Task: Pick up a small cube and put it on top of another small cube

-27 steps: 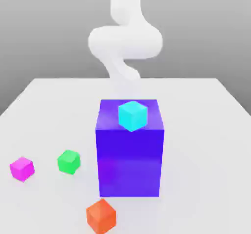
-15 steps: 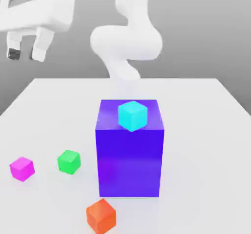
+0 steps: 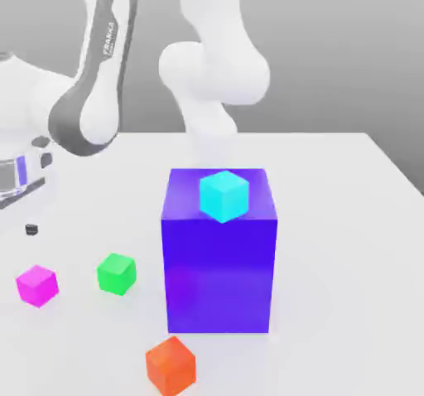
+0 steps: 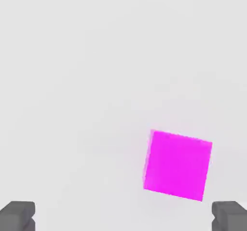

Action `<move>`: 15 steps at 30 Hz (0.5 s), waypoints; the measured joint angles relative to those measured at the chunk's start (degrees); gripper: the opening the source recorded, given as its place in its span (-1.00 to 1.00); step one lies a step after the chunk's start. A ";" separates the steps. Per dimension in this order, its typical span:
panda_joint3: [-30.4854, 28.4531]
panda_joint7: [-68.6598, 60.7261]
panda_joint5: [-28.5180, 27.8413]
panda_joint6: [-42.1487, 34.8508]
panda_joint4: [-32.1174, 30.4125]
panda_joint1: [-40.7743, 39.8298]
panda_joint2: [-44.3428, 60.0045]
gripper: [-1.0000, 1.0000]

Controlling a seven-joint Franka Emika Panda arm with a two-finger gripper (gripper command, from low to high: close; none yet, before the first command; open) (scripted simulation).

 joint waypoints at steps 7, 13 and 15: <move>2.89 -1.59 3.72 9.12 1.80 -2.70 11.70 -1.00; 2.99 -1.54 3.66 9.29 1.79 -2.82 11.73 -1.00; 2.33 -0.96 3.01 6.79 1.17 -2.32 8.60 -1.00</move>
